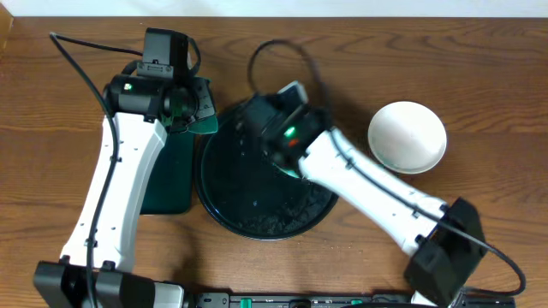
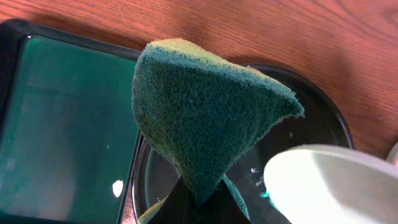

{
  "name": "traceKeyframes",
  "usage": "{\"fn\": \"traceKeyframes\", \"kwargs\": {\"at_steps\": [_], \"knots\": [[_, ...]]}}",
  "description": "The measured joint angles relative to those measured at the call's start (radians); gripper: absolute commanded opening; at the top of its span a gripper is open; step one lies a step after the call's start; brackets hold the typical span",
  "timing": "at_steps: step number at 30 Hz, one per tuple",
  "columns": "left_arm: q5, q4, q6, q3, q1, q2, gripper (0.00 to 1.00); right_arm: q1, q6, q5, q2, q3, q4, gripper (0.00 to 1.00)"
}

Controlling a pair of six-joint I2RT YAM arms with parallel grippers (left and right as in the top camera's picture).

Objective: Clean dirty plates on tray and stack at the side
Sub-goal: 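Lift the last plate with the right gripper and stack it right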

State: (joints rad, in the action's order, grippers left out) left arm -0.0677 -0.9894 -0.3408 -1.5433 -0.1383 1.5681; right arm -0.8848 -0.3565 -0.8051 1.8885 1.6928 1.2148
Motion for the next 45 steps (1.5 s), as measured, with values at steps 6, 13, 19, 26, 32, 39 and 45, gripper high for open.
{"fn": "traceKeyframes", "kwargs": {"at_steps": [6,13,19,26,32,39,45], "knots": [[0.0,0.001,0.0,0.0,0.0,0.011,0.07,-0.102,-0.162,-0.253,-0.001,0.0,0.151,0.01],[0.016,0.001,-0.004,0.0,0.005,0.011,0.07,-0.107,-0.304,-0.332,-0.001,0.0,0.214,0.01],[0.023,0.0,-0.02,0.0,0.027,0.011,0.07,-0.1,-0.366,-0.307,-0.001,0.0,0.174,0.01],[0.023,-0.001,-0.023,0.0,0.031,0.015,0.07,0.076,-0.113,0.238,-0.005,-0.002,-0.08,0.01],[0.023,-0.003,-0.023,0.0,0.031,0.027,0.07,0.283,0.01,0.639,-0.005,-0.002,-0.098,0.01],[0.023,-0.011,-0.023,0.0,0.031,0.03,0.08,0.617,0.048,0.923,-0.009,-0.002,-0.069,0.01],[0.023,-0.023,-0.023,0.0,0.031,0.03,0.07,0.854,0.025,0.896,-0.011,-0.002,-0.016,0.01]]}}
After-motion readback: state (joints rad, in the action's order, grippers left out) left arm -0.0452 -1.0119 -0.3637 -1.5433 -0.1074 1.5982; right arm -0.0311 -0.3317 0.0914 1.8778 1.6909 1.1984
